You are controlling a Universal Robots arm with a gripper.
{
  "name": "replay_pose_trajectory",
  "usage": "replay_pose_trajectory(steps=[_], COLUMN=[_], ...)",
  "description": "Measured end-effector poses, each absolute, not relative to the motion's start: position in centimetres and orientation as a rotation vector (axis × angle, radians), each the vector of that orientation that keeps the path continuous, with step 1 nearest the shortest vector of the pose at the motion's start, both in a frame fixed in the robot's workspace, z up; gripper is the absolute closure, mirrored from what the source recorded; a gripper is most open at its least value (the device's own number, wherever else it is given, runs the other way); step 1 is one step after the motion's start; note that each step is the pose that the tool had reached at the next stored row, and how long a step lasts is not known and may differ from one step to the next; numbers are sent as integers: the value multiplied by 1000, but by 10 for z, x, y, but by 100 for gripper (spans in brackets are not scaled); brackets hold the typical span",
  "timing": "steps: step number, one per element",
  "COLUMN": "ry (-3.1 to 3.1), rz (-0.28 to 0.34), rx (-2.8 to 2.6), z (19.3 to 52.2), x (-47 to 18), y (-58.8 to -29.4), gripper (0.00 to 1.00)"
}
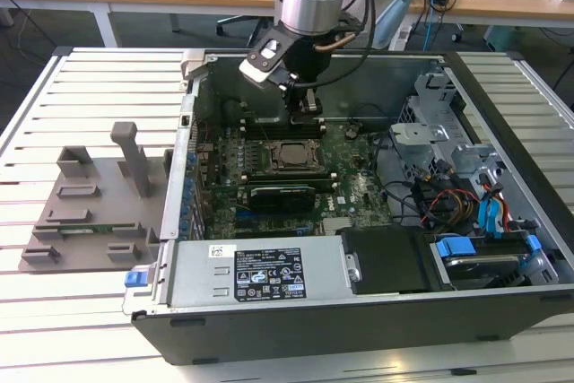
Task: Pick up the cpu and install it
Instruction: 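Install the first cpu locking lever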
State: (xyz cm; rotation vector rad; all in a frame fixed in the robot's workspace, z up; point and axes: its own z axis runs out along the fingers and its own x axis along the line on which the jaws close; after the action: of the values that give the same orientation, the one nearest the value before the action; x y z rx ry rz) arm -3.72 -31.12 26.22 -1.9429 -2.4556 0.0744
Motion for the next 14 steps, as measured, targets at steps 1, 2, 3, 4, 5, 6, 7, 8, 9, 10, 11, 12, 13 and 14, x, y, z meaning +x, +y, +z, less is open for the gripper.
replay_pose_trajectory(steps=[1, 2, 3, 4, 5, 6, 7, 8, 9, 10, 11, 12, 13, 14], ry=[-2474, -2502, -2524, -2555, -2569, -2592, -2603, -2614, -2632, -2648, -2661, -2667, -2684, -2702], rz=[74, 75, 75, 75, 75, 75, 75, 75, 76, 76, 76, 76, 76, 76], rx=[-1921, -1884, -1856, -1815, -1795, -1763, -1747, -1731, -1705, -1680, -1661, -1651, -1625, -1596], z=[262, 262, 262, 262, 262, 262, 262, 262, 262, 262, 262, 262, 262, 262], x=[-37, -37, -37, -37, -37, -37, -37, -37, -37, -37, -37, -37, -37, -37], y=[-311, -311, -311, -311, -311, -311, -311, -311, -311, -311, -311, -311, -311, -311], gripper=[89, 89, 89, 89, 89, 89, 89, 89, 89, 89, 89, 89, 89, 89])
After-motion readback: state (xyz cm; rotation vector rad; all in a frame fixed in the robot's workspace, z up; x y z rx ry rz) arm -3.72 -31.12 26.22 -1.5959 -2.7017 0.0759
